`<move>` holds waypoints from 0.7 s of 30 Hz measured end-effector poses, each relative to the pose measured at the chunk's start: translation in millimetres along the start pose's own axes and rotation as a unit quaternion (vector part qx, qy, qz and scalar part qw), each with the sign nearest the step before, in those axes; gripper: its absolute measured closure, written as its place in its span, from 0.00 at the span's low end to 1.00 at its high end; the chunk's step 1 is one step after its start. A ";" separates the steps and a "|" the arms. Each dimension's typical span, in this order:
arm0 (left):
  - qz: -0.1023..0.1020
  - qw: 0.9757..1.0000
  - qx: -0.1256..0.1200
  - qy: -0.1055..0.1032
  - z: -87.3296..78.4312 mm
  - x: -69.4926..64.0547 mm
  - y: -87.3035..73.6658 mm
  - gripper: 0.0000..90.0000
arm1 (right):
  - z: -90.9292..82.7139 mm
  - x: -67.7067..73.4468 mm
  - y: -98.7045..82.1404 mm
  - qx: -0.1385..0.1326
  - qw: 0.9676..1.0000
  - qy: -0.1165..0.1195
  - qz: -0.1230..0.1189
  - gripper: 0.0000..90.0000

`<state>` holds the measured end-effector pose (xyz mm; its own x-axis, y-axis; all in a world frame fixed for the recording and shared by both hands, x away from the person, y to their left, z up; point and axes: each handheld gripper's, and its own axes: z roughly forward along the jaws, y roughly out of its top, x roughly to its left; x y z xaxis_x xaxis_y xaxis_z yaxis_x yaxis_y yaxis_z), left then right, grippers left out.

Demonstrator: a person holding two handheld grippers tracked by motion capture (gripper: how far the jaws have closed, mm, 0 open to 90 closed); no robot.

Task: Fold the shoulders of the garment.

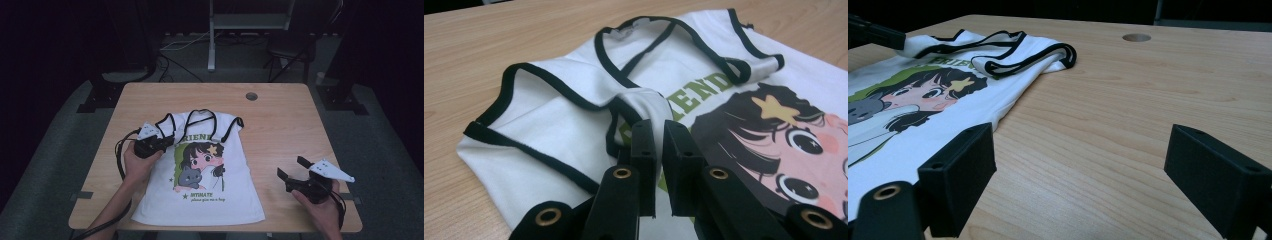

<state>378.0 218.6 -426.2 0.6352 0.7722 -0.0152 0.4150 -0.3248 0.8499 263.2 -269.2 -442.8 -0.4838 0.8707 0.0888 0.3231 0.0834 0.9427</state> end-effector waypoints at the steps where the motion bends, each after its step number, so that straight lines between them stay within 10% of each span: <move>1: 0.003 1.000 0.007 -0.002 0.9 -1.0 -1.0 0.94 | -0.1 0.0 0.0 0.000 1.000 0.000 0.000 0.13; 16: -0.014 1.000 0.008 -0.020 -0.4 -0.6 -10.2 0.84 | -0.1 0.2 0.0 0.001 1.000 0.001 0.001 0.13; 21: -0.032 0.999 -0.011 -0.010 -6.8 -5.1 -13.8 0.56 | -0.1 0.1 -0.1 0.001 1.000 0.001 0.001 0.13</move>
<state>364.6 222.8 -434.3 0.6202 0.7804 -0.0797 0.4408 -0.2627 0.8583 263.0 -269.1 -442.8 -0.4842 0.8702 0.0915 0.3255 0.0821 0.9420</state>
